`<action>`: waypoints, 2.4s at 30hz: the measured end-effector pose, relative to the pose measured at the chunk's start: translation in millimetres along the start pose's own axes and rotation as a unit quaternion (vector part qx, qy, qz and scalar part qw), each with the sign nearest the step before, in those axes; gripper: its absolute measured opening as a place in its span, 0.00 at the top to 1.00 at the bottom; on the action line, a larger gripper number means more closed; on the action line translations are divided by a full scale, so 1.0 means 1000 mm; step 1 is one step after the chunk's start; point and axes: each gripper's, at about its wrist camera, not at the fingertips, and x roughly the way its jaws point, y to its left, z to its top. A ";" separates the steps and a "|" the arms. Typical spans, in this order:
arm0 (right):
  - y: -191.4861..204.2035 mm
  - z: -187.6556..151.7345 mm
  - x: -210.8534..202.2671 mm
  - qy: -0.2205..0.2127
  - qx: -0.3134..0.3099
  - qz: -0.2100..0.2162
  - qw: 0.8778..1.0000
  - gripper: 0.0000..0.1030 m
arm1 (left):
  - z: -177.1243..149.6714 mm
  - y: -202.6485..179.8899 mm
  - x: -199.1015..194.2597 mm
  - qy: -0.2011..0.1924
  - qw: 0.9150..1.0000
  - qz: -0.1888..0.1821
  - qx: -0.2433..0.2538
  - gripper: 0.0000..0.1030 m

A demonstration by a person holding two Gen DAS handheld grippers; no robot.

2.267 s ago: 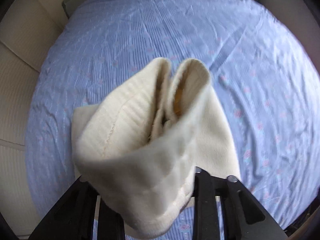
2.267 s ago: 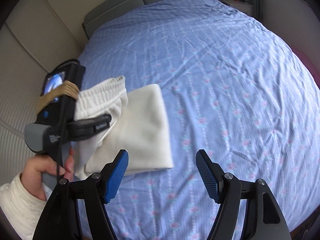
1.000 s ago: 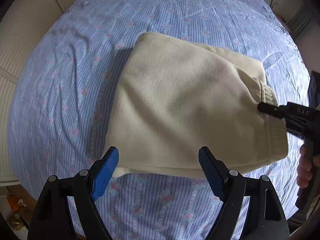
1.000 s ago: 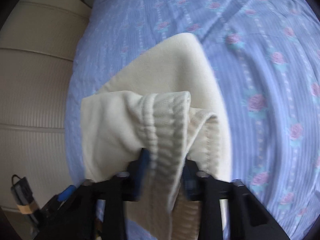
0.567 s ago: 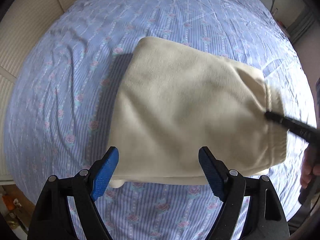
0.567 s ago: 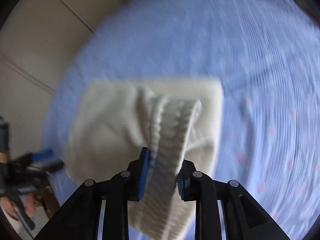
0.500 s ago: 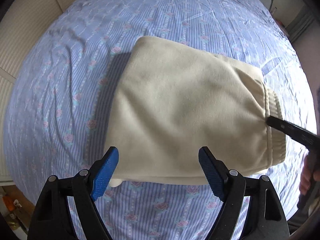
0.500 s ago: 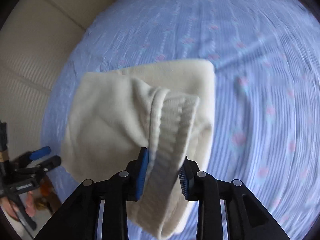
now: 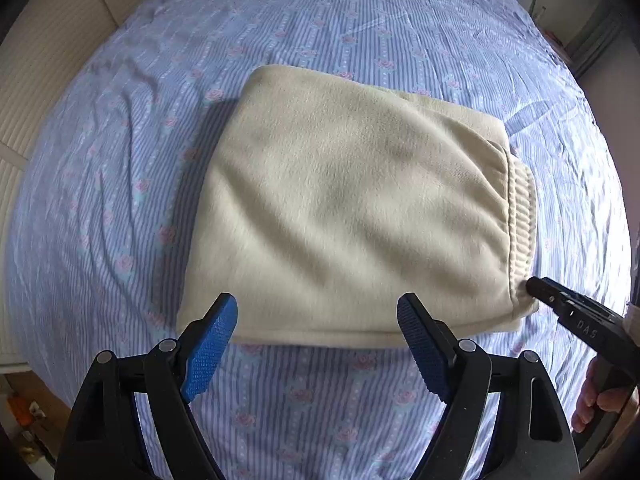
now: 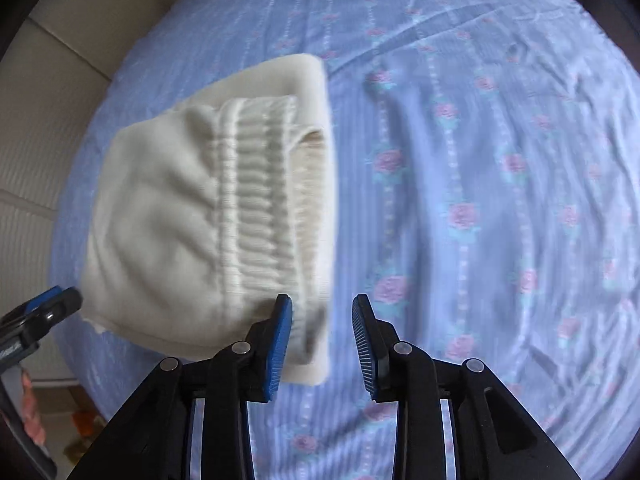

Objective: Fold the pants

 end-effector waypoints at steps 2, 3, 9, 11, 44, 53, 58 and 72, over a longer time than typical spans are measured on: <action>0.002 -0.005 -0.016 -0.010 0.003 -0.003 1.000 0.65 | -0.005 0.003 -0.007 -0.007 1.000 0.000 -0.007 0.20; -0.002 -0.007 -0.027 -0.015 0.004 -0.004 1.000 0.60 | -0.008 0.005 -0.012 -0.010 1.000 0.000 -0.010 0.20; 0.010 -0.030 -0.092 -0.080 0.017 0.025 0.996 0.33 | -0.034 0.022 -0.042 -0.036 0.999 -0.001 -0.031 0.17; 0.016 -0.038 -0.108 -0.097 0.019 0.046 0.994 0.30 | -0.048 0.030 -0.055 -0.047 0.998 0.004 -0.040 0.15; -0.034 -0.047 0.061 -0.050 0.213 0.325 0.920 0.00 | -0.073 -0.040 -0.014 -0.034 0.999 0.034 0.009 0.10; -0.023 -0.045 0.080 -0.066 0.255 0.365 0.893 0.00 | -0.076 -0.029 -0.006 -0.029 0.999 0.033 -0.010 0.11; -0.006 -0.040 0.098 -0.063 0.270 0.345 0.897 0.00 | -0.079 -0.025 -0.007 -0.026 0.999 0.034 -0.015 0.11; 0.012 -0.018 0.093 -0.092 0.343 0.274 0.894 0.15 | -0.064 0.034 -0.009 -0.042 0.998 0.017 -0.049 0.10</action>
